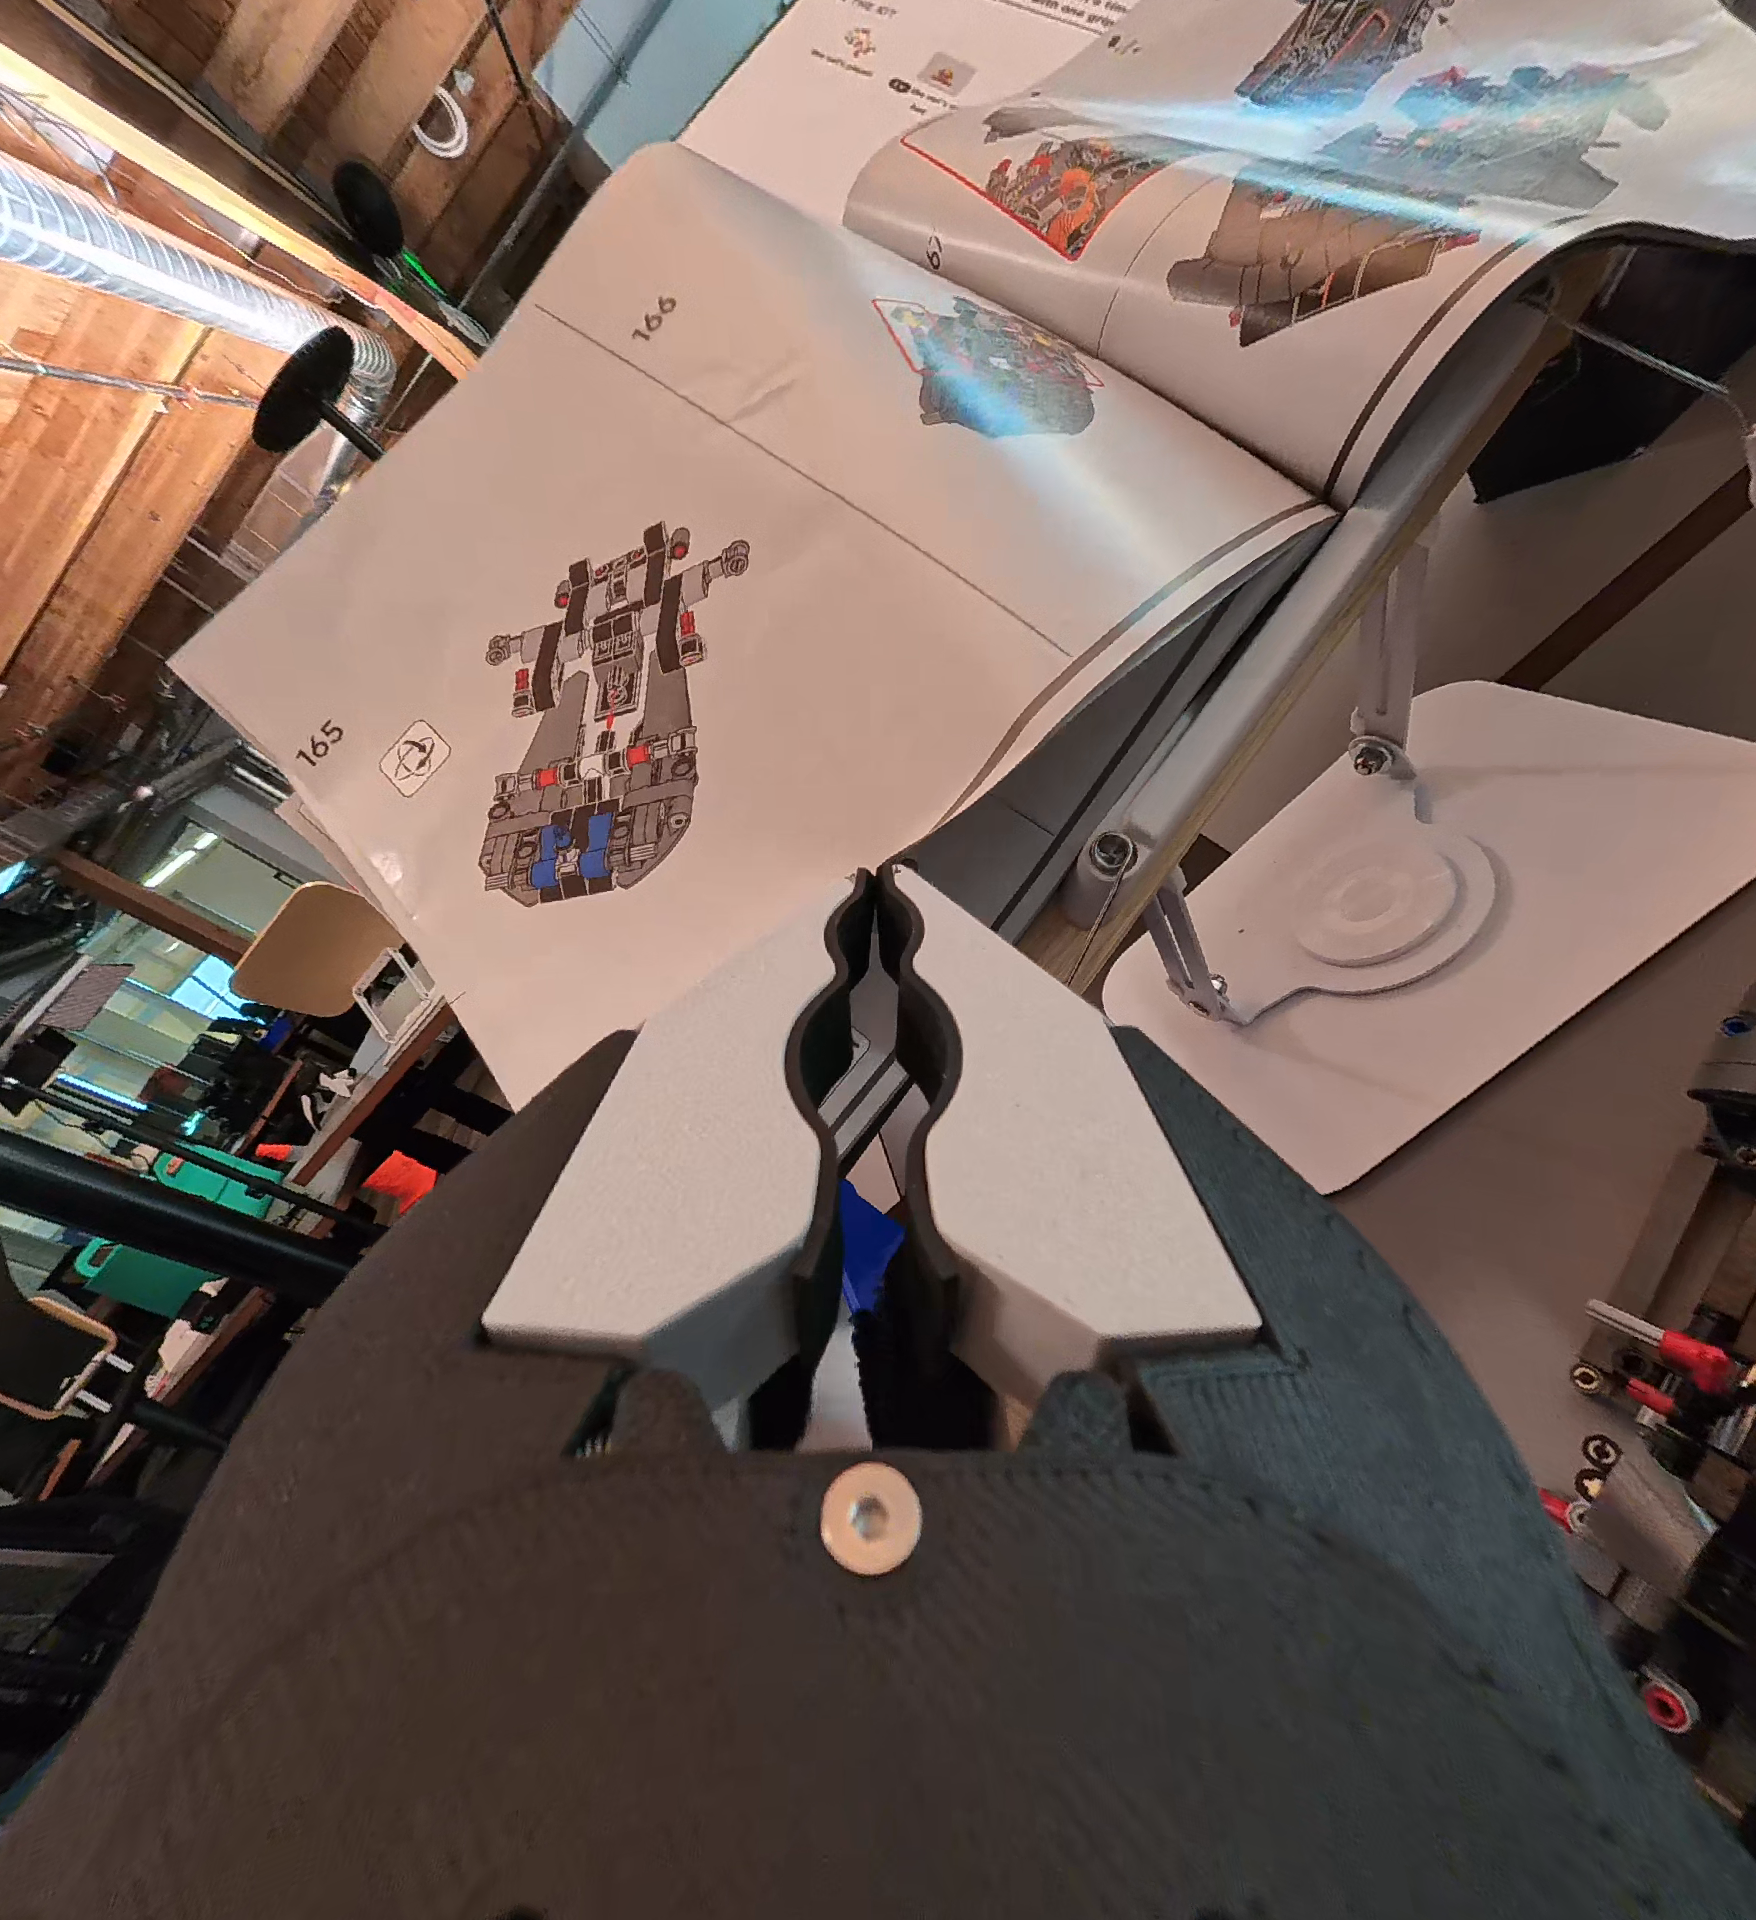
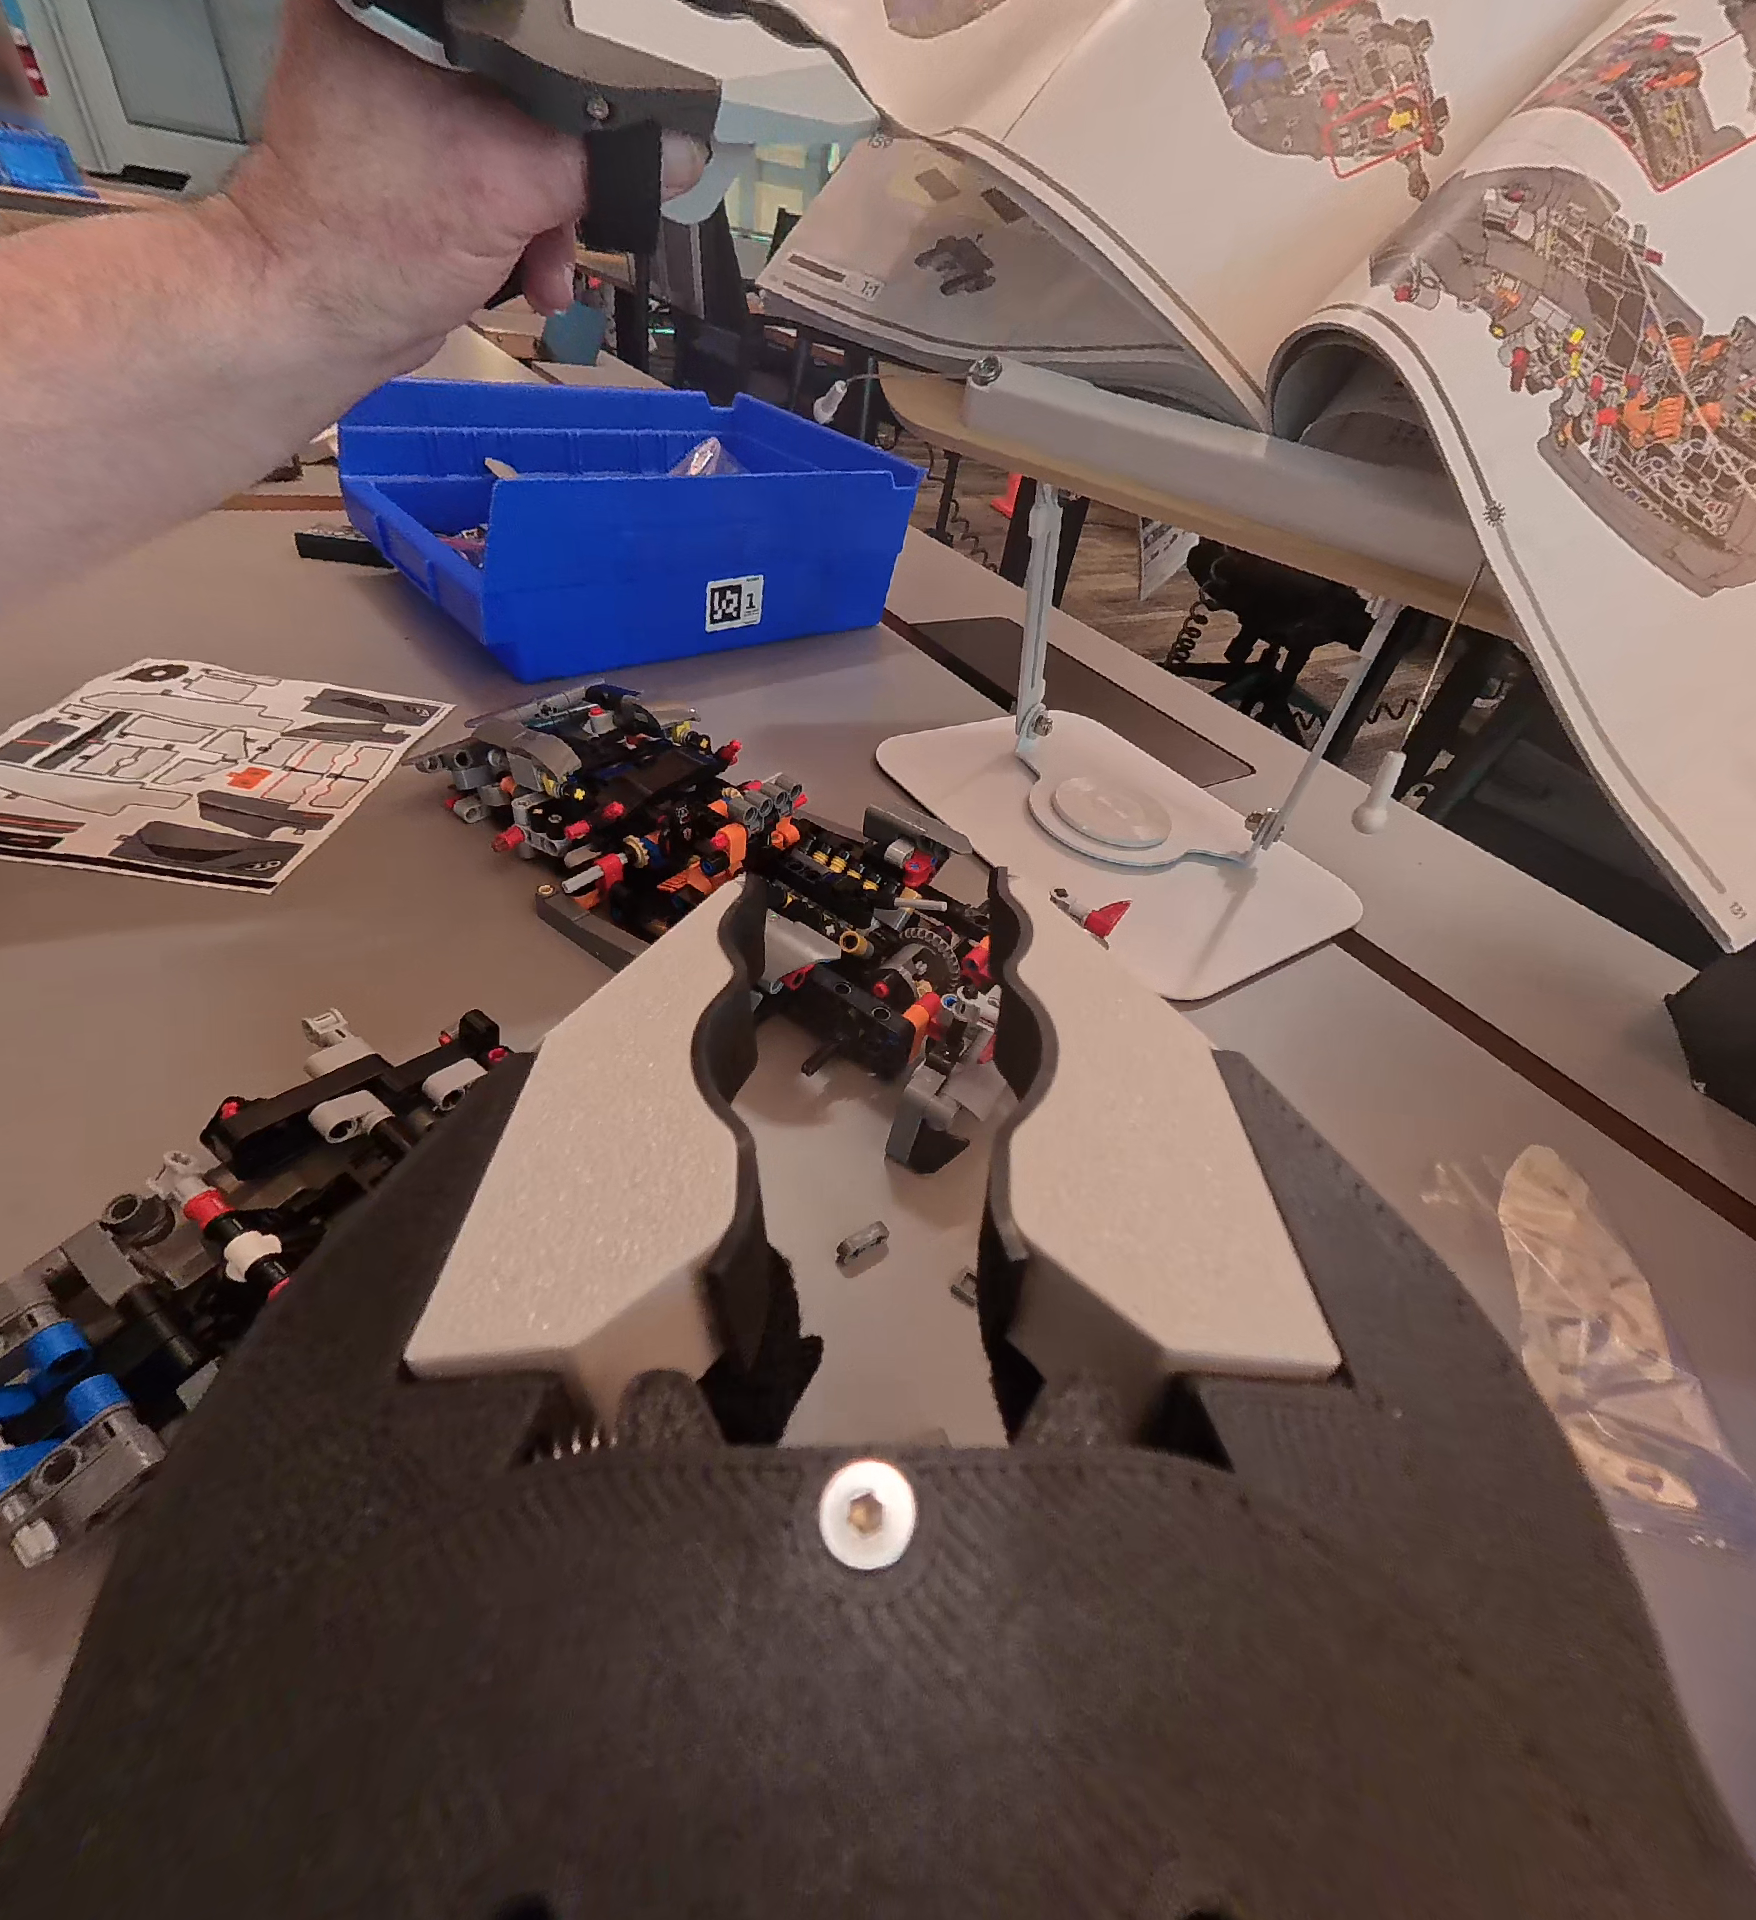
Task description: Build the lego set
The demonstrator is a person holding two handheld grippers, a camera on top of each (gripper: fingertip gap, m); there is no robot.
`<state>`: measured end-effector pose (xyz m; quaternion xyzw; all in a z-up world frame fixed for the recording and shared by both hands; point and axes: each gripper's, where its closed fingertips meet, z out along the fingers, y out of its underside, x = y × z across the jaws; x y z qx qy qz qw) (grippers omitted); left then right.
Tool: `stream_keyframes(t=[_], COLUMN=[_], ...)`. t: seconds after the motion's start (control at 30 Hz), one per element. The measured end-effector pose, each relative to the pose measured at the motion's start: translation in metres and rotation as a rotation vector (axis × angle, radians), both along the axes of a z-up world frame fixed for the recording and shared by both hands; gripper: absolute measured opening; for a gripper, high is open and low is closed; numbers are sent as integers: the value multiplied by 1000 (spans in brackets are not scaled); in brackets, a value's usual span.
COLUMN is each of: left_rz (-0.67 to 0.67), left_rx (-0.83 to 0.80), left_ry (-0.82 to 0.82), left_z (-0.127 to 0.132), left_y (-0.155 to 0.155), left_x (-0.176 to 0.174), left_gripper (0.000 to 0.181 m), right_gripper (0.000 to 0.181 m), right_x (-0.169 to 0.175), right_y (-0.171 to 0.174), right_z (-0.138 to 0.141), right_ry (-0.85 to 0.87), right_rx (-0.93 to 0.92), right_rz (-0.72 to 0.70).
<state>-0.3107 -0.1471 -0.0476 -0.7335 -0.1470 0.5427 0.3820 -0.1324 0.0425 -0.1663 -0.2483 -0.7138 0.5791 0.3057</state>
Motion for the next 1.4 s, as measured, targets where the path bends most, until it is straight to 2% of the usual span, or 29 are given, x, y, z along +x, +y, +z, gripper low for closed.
stream_keyframes(t=[0.53, 1.03, 1.4], left_rz=[-67, -57, -79], left_rx=[-33, -21, -33], left_ry=[60, 69, 84], left_z=[19, 24, 28], left_y=[44, 39, 53], left_x=[3, 5, 4], left_gripper=[0, 0, 0], right_gripper=[41, 41, 41], right_x=[-1, 0, -1], right_y=[2, 1, 2], right_z=[1, 1, 1], right_ry=[3, 5, 3], right_rx=[2, 4, 0], right_rz=[-7, -4, -4])
